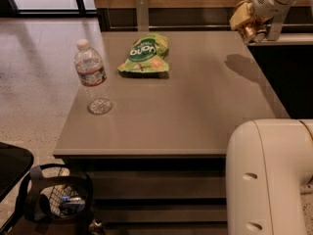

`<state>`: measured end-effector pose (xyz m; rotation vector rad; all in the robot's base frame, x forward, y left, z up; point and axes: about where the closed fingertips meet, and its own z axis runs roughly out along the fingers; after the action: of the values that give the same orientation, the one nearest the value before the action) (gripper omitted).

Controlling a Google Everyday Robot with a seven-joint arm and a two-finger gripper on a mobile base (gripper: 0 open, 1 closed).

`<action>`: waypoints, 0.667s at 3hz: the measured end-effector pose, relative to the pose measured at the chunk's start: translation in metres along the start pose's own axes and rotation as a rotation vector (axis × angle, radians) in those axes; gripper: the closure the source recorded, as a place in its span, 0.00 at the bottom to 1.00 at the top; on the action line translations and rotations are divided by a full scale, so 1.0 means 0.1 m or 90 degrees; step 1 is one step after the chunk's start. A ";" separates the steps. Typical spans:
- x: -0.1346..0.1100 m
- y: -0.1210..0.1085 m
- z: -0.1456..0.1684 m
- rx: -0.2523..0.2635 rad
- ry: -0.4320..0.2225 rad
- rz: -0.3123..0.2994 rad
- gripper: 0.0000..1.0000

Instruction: Place orange can upright

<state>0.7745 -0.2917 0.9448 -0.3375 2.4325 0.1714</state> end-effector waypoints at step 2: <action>0.38 -0.03 0.28 -0.032 -0.008 0.028 1.00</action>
Offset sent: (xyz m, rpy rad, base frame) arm -0.1367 0.0488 -0.0165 0.0509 -0.1821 -0.0077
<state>0.7641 -0.2961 0.8987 -0.3048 2.4274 0.2532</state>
